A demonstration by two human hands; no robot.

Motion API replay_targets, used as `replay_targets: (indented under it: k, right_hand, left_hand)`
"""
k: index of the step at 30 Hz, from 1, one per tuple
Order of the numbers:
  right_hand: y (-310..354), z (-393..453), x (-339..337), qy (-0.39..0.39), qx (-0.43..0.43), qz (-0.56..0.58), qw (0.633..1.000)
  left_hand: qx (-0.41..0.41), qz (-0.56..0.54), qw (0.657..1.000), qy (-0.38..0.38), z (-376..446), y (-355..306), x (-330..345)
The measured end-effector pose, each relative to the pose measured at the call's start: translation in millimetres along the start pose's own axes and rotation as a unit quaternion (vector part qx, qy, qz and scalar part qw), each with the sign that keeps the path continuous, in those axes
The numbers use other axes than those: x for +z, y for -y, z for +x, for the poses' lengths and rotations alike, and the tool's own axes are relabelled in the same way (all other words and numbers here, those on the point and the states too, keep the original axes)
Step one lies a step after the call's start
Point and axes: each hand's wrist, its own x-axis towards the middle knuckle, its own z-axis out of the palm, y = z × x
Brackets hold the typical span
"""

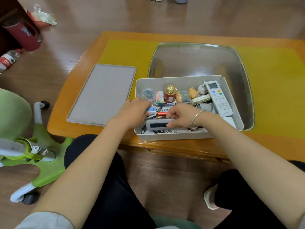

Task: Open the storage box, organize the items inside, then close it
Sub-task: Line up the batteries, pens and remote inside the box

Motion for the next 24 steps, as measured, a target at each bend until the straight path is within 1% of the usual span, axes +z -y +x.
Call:
replay_targets:
  k: [3, 5, 7, 9, 11, 14, 17, 19, 22, 24]
  right_hand:
    - [-21.5, -23.7, -19.1, -0.071, 0.047, 0.013, 0.996]
    - [-38.3, -38.4, -29.6, -0.151, 0.082, 0.032, 0.985]
    - [-54.1, -50.1, -37.7, -0.265, 0.122, 0.066, 0.954]
    - [-67.5, -59.0, -42.5, -0.37, 0.164, 0.112, 0.908]
    - [-80.0, -63.5, -44.2, -0.428, 0.195, 0.136, 0.872]
    - [-95.0, -66.0, -45.6, -0.455, 0.22, 0.16, 0.848]
    - [-101.0, -66.2, -44.7, -0.47, 0.236, 0.161, 0.835]
    - [-103.7, -65.5, -44.5, -0.472, 0.247, 0.146, 0.834]
    - [-106.3, -62.8, -46.1, -0.472, 0.255, 0.115, 0.836]
    - [-107.4, -62.2, -46.5, -0.468, 0.259, 0.087, 0.84]
  left_hand:
    - [-0.012, -0.02, 0.999, -0.027, 0.2, -2.2, -3.1]
    - [-0.022, -0.031, 0.998, -0.058, 2.1, -7.6, -6.4]
    - [-0.021, -0.042, 0.993, -0.108, 6.9, -15.9, -10.8]
    - [-0.005, -0.039, 0.988, -0.152, 16.5, -27.1, -17.2]
    - [0.017, -0.027, 0.986, -0.165, 32.7, -40.0, -23.8]
    - [0.041, -0.024, 0.987, -0.154, 63.9, -63.6, -30.5]
    - [0.041, 0.004, 0.989, -0.143, 90.1, -83.2, -29.2]
    - [0.025, 0.012, 0.991, -0.135, 101.3, -92.8, -26.2]
    - [-0.004, -0.035, 0.991, -0.132, 107.5, -100.1, -21.4]
    - [0.006, -0.047, 0.991, -0.125, 107.2, -101.2, -18.1]
